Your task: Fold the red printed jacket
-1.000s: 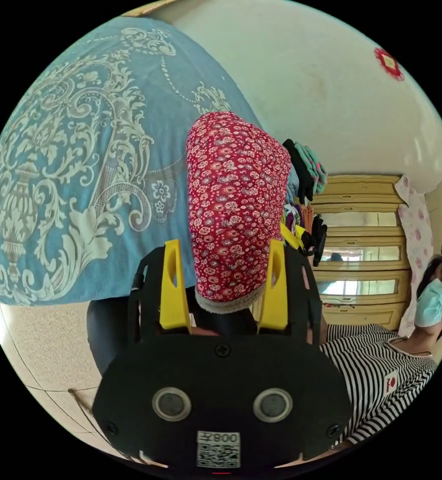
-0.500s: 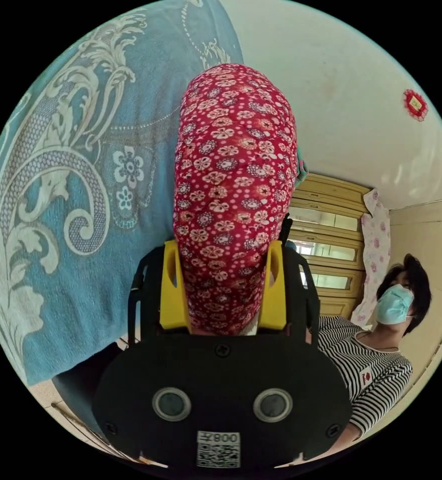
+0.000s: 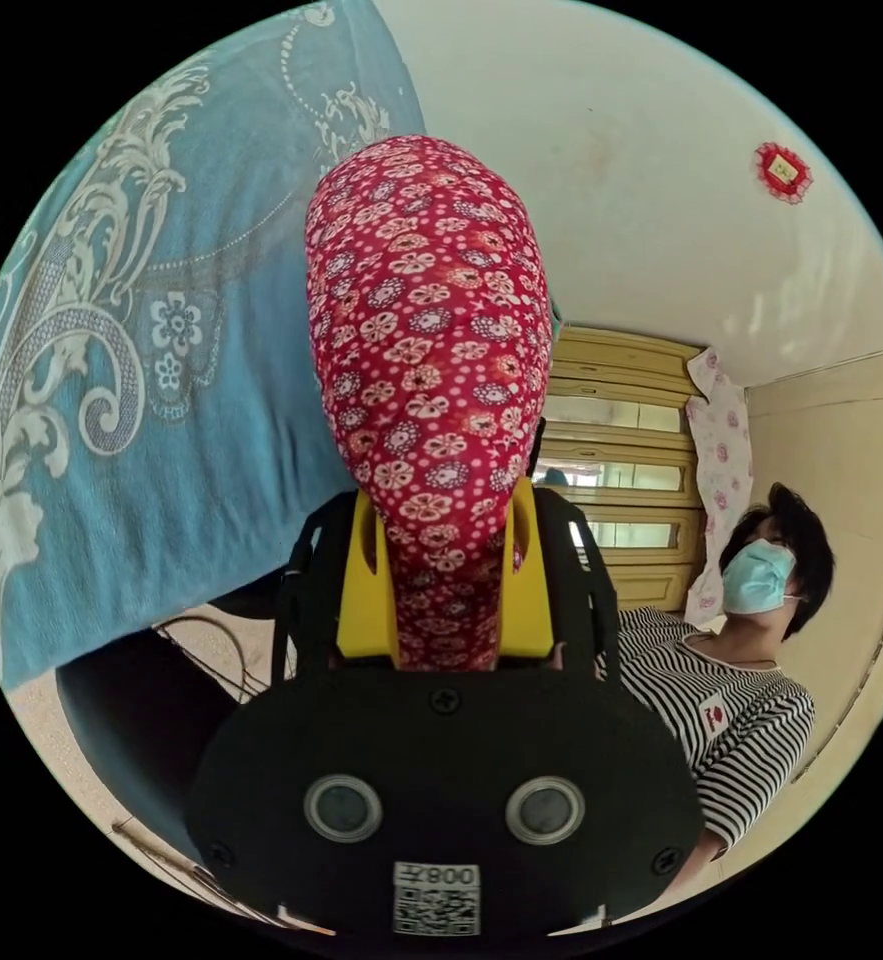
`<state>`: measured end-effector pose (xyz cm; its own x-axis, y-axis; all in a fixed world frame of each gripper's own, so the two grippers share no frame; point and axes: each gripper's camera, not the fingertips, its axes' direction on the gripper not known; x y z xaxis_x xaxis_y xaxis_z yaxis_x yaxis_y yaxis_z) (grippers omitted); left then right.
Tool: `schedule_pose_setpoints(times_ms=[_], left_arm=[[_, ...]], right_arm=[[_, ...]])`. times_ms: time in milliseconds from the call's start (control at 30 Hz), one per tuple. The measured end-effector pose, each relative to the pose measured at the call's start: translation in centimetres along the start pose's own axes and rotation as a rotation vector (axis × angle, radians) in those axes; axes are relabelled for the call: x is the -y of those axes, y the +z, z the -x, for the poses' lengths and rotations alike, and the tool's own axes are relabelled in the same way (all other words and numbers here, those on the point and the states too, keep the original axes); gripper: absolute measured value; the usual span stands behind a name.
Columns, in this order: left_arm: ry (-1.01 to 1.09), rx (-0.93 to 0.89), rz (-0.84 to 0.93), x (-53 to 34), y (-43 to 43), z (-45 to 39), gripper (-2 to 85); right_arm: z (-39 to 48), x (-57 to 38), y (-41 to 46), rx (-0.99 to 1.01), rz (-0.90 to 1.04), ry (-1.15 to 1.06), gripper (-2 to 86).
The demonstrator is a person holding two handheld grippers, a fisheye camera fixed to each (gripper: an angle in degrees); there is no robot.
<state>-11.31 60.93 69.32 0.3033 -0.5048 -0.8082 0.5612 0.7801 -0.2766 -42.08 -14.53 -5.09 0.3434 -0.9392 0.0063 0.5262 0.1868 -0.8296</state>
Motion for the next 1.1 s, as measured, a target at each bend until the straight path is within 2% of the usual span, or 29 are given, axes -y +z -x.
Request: schedule_pose_setpoints(times_ms=[267,500,800,1100], left_arm=[[0.053,0.017,0.061,-4.1,3.6,-6.7,17.6],[0.143,-0.001,0.124,-3.8,8.3,-12.2,17.7],[0.229,-0.007,0.216,2.3,15.4,-19.1,17.8],[0.209,-0.017,0.259,14.2,21.5,-23.8,17.8]], right_arm=[[4.6,-9.9,-3.2,0.030,-0.042,-0.026,12.7],[9.0,-17.1,-7.3,0.007,-0.131,-0.089,12.7],[13.4,-22.2,-13.2,-0.007,-0.266,-0.136,12.7],[15.5,-18.5,-17.8,-0.011,-0.308,-0.087,12.7]])
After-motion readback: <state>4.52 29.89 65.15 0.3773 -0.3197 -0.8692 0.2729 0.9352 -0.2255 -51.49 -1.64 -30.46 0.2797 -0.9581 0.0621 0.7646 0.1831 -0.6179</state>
